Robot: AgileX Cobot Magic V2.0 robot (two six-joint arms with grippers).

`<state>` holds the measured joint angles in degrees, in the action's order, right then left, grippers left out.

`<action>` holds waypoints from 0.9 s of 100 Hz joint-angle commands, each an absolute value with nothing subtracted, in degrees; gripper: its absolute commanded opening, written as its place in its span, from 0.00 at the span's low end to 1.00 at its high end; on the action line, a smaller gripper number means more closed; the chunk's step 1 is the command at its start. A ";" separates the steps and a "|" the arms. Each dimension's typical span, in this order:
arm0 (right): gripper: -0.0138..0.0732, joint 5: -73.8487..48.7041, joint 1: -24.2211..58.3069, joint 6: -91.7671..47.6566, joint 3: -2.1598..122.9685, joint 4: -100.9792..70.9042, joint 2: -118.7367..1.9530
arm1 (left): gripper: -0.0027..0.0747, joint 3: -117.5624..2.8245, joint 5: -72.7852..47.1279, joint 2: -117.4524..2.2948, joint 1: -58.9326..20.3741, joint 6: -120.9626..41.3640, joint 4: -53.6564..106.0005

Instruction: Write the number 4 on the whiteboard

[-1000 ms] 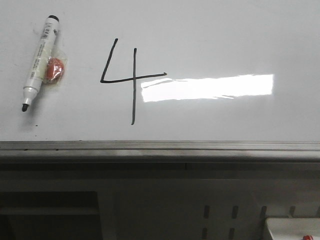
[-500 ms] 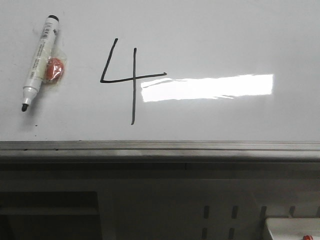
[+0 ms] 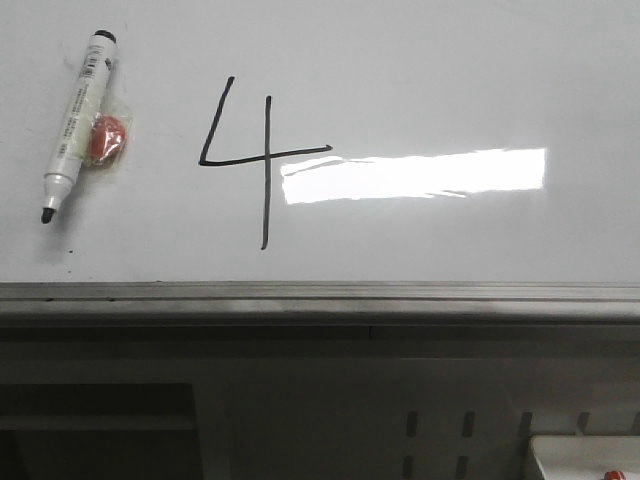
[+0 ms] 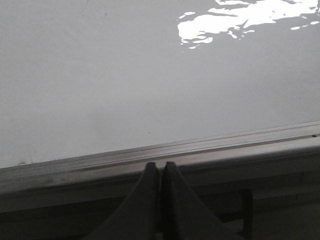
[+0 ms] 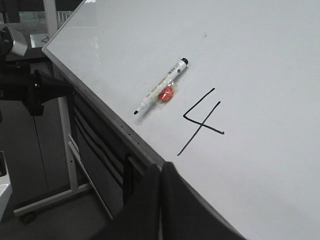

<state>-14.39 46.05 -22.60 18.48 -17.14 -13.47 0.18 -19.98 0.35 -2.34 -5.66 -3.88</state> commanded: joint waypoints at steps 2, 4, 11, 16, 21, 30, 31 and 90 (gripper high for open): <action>0.08 -10.43 45.74 -22.67 19.95 -17.10 -13.92 | 0.01 2.20 -17.42 1.79 -2.05 -5.81 -4.24; 0.08 -10.43 45.74 -22.67 19.95 -17.10 -13.92 | 0.01 2.20 -17.42 1.79 -2.05 -5.81 -4.24; 0.08 -10.43 45.74 -22.67 19.95 -17.10 -13.92 | 0.01 2.20 -17.42 1.79 -2.05 -5.81 -4.24; 0.08 -10.43 45.74 -22.67 19.95 -17.10 -13.92 | 0.01 2.20 -17.42 1.79 -2.05 -5.81 -4.24; 0.08 -10.43 45.74 -22.67 19.95 -17.10 -13.92 | 0.01 2.20 -17.42 1.79 -2.05 -5.81 -4.24; 0.08 -10.43 45.74 -22.67 19.95 -17.10 -13.92 | 0.01 2.20 -17.42 1.79 -2.05 -5.81 -4.24; 0.08 -10.43 45.74 -22.67 19.95 -17.10 -13.92 | 0.01 2.20 -17.42 1.79 -2.05 -5.81 -4.24; 0.08 -9.30 45.59 -22.67 19.95 -16.78 -13.92 | 0.01 2.20 -17.42 1.79 -2.05 -5.81 -4.24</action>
